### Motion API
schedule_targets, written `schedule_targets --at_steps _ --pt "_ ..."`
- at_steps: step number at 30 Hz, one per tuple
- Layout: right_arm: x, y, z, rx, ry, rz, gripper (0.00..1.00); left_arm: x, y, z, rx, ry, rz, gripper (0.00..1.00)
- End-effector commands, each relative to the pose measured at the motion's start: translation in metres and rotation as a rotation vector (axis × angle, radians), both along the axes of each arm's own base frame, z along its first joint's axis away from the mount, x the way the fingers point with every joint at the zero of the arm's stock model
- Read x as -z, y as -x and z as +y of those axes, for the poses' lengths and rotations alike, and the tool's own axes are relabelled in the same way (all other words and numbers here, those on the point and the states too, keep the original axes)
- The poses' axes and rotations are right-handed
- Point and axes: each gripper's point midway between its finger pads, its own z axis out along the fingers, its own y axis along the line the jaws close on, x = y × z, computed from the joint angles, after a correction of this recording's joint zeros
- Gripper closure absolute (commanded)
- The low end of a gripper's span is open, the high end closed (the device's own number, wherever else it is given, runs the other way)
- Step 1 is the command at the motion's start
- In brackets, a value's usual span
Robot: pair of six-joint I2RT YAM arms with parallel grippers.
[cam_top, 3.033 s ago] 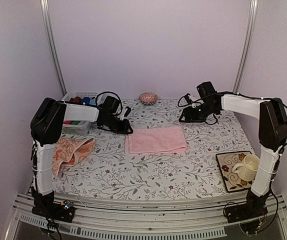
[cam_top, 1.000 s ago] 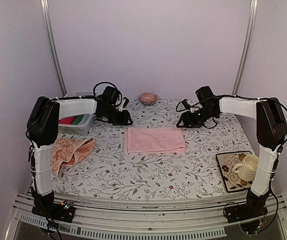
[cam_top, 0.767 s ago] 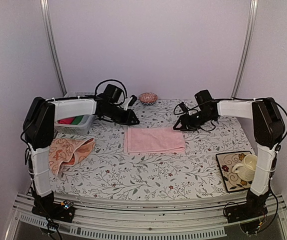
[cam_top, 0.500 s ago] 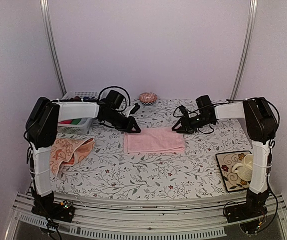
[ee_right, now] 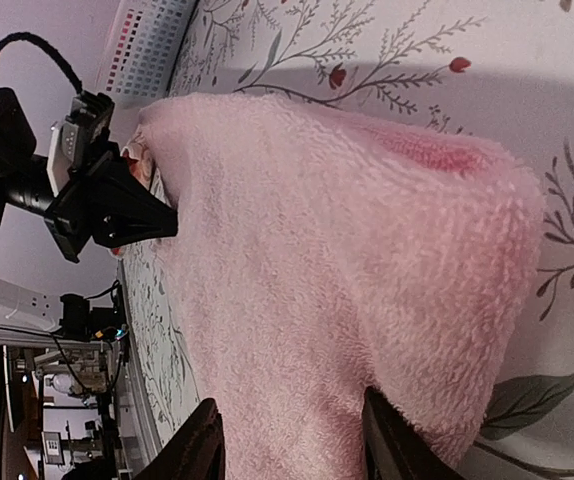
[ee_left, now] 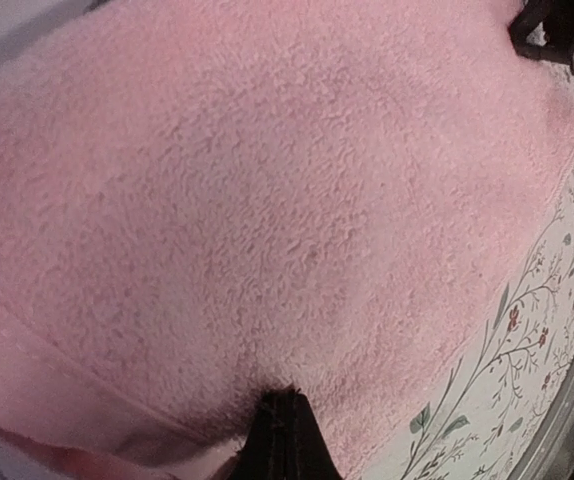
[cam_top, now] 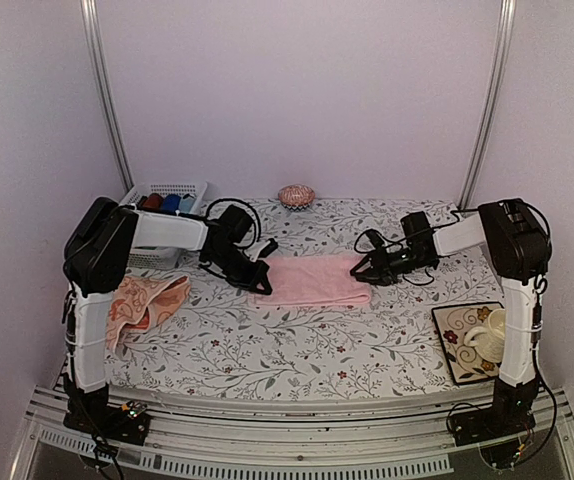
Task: Roll the towels
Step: Smooth out the towel at the center of the board.
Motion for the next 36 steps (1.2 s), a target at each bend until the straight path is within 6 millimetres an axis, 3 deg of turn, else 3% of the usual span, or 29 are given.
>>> schedule_targets --at_steps 1,5,16,28,33,36 --pt "0.002 0.023 -0.003 -0.028 -0.006 0.025 0.52 0.026 0.01 0.01 0.004 -0.079 0.034 1.0" --pt "0.011 0.037 -0.01 -0.031 0.046 0.039 0.52 0.03 0.011 0.011 -0.002 -0.086 0.045 1.0" --pt "-0.032 0.048 0.005 -0.088 -0.016 -0.019 0.52 0.03 0.01 0.013 -0.015 -0.095 0.042 1.0" --pt "0.015 0.087 0.004 -0.124 0.046 0.136 0.51 0.028 0.007 0.014 -0.028 -0.106 0.029 1.0" --pt "0.028 0.091 0.002 -0.127 0.072 0.173 0.51 0.029 0.005 0.017 -0.035 -0.118 0.023 1.0" --pt "0.026 0.091 0.002 -0.135 0.072 0.173 0.51 0.025 0.001 0.02 -0.043 -0.13 0.001 1.0"
